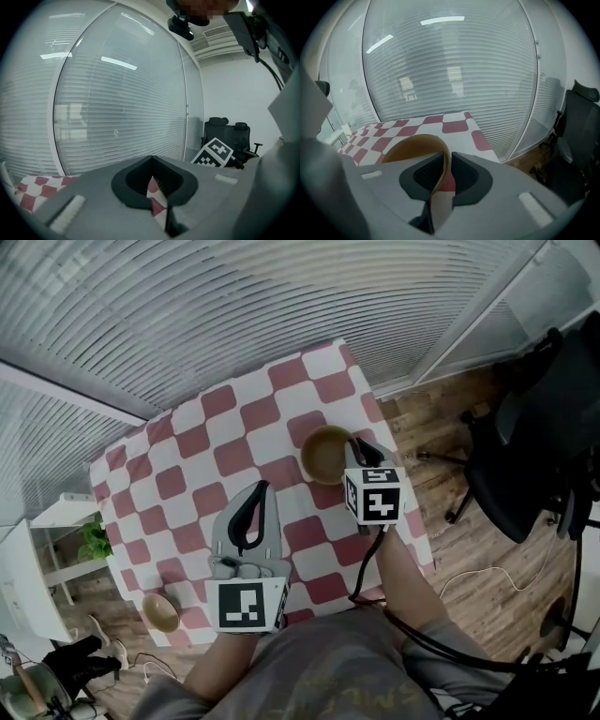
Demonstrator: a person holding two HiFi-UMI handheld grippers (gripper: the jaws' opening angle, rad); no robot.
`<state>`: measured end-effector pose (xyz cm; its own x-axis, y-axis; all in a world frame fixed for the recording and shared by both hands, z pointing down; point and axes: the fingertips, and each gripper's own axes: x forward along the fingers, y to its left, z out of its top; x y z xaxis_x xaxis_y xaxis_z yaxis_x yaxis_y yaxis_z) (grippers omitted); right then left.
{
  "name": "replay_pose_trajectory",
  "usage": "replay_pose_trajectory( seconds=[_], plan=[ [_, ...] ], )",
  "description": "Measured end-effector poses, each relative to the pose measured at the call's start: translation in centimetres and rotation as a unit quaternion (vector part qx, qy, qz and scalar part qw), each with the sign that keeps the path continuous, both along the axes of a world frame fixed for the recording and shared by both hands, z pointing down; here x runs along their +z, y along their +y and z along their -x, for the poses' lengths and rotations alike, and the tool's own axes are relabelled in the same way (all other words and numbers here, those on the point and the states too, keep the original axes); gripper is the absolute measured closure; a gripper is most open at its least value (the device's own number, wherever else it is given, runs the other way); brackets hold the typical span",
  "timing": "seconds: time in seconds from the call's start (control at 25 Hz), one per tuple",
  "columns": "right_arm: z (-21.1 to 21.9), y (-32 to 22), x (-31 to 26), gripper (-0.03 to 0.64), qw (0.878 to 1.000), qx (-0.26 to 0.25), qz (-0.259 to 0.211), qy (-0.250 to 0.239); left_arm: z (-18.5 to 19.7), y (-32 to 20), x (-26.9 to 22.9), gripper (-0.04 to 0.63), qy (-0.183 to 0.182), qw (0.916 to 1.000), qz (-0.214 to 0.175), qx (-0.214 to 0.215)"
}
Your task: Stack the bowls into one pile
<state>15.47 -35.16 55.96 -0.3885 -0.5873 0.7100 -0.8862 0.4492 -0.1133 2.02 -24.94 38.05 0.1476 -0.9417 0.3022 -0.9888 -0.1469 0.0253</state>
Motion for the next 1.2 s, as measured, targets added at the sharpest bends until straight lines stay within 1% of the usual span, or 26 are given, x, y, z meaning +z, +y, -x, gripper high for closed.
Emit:
replay_pose_trajectory(
  seconds=[0.32, 0.64, 1.0, 1.2],
  plan=[
    [0.1, -0.3, 0.0, 0.551, 1.0, 0.003, -0.002, -0.001, 0.4, -0.3, 0.2, 0.595, 0.001, 1.0, 0.003, -0.008],
    [0.8, -0.6, -1.3, 0.571, 0.999, 0.006, 0.0, -0.039, 0.5, -0.1, -0.5, 0.595, 0.0, 0.9999, -0.005, -0.015],
    [3.6, -1.8, -5.6, 0.571, 0.998, -0.024, -0.028, -0.059, 2.3, 1.8, -3.2, 0.595, -0.006, 0.998, -0.032, -0.054],
    [6.0, -1.6, -7.6, 0.571, 0.995, -0.05, -0.042, -0.073, 3.6, 3.7, -4.4, 0.595, -0.012, 0.9951, -0.046, -0.086]
  ],
)
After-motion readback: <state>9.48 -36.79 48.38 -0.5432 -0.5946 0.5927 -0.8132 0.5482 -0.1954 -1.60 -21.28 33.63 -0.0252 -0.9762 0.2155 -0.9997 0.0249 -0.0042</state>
